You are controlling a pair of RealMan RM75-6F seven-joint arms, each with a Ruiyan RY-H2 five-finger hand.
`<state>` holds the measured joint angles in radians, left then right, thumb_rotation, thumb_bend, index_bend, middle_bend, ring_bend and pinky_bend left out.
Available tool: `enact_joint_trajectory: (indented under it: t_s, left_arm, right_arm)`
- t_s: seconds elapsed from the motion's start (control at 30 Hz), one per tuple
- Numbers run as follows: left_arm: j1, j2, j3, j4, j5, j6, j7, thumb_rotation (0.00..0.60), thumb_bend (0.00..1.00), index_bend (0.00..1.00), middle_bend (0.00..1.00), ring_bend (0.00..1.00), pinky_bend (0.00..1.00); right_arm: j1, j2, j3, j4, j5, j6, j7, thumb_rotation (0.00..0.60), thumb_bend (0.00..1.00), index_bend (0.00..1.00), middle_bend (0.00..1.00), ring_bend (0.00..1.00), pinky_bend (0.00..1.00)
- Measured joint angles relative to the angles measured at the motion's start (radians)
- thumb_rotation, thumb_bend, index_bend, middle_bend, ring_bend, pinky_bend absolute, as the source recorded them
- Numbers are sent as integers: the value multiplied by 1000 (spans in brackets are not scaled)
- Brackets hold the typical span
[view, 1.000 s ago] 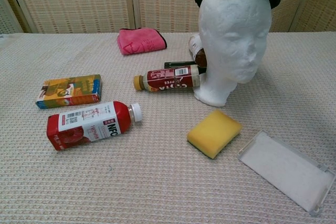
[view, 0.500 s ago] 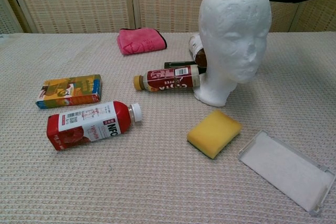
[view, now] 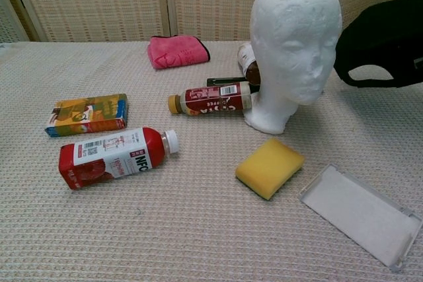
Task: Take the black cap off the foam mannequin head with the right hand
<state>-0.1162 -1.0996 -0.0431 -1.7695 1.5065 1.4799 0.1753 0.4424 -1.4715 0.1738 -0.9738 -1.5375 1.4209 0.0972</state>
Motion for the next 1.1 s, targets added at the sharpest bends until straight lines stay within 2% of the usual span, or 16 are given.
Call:
enact_joint_trajectory:
  t_s: [0.03,0.07,0.1,0.13,0.17,0.2,0.27,0.33,0.4,0.5,0.6,0.63,0.7,0.73,0.93,1.1]
  left_arm:
    - [0,0,0,0,0,0,0,600,222,200,182,167,209]
    - [1,1,0,-2,0,0,1,600,222,200,183,167,209]
    - [2,3,1,-3,-1,1,1,600,223,201,183,167,209]
    - [3,5,1,-4,-1,2,1,600,223,201,183,167,209]
    - [5,6,2,-4,-2,3,1,600,223,200,182,167,209]
    - [5,6,3,-3,-3,3,-2,600,223,199,182,167,209]
    - [5,5,3,3,-4,1,-8,600,222,198,182,167,209]
    - [5,2,4,8,-4,-2,-12,600,222,197,182,167,209]
    - [4,-2,5,15,-5,-5,-17,600,223,197,182,167,209]
    - [3,-7,5,23,-6,-8,-23,600,222,196,182,166,208]
    - [2,-11,6,30,-8,-13,-30,600,222,196,182,167,208]
    - [2,-12,7,32,-9,-14,-31,600,223,196,182,167,208]
    - [2,-16,7,37,-11,-15,-35,600,223,197,182,166,208]
    - [2,-18,7,39,-11,-15,-37,600,222,197,181,166,209]
    - [6,-31,1,56,-15,-1,-46,600,223,196,182,166,207]
    - [8,-47,-5,69,-15,9,-46,600,222,197,182,166,205]
  right_arm:
    - [-1,-18,-11,19,-6,-1,8,600,452,732,689,898,1000]
    - [-1,-29,-17,29,-9,-3,13,600,404,585,597,787,993]
    - [-2,-38,-23,39,-11,-5,16,600,328,396,474,644,949]
    - [-4,-50,-33,51,-13,-12,16,600,256,240,371,525,888]
    - [-6,-55,-39,55,-12,-22,14,599,170,102,256,392,769]
    - [-10,-55,-45,52,-8,-36,11,586,100,28,168,280,633]
    - [-18,-40,-55,15,4,-70,-1,528,21,0,48,117,416]
    - [-29,-7,-64,-60,19,-94,-16,464,0,0,3,36,310]
    - [-41,32,-72,-144,34,-111,-31,437,0,0,0,12,282]
    - [-65,118,-87,-302,55,-130,-58,431,0,0,0,11,277]
    - [-105,220,-107,-449,63,-124,-83,451,0,0,51,107,317]
    - [-127,259,-114,-495,62,-108,-90,466,0,21,113,167,349]
    - [-159,298,-125,-538,57,-69,-97,487,6,107,230,233,387]
    - [-182,311,-132,-553,53,-38,-102,491,16,143,253,240,390]
    - [-327,371,-182,-636,39,120,-142,495,45,170,274,241,390]
    - [-407,424,-219,-702,32,178,-160,497,45,162,274,237,390]
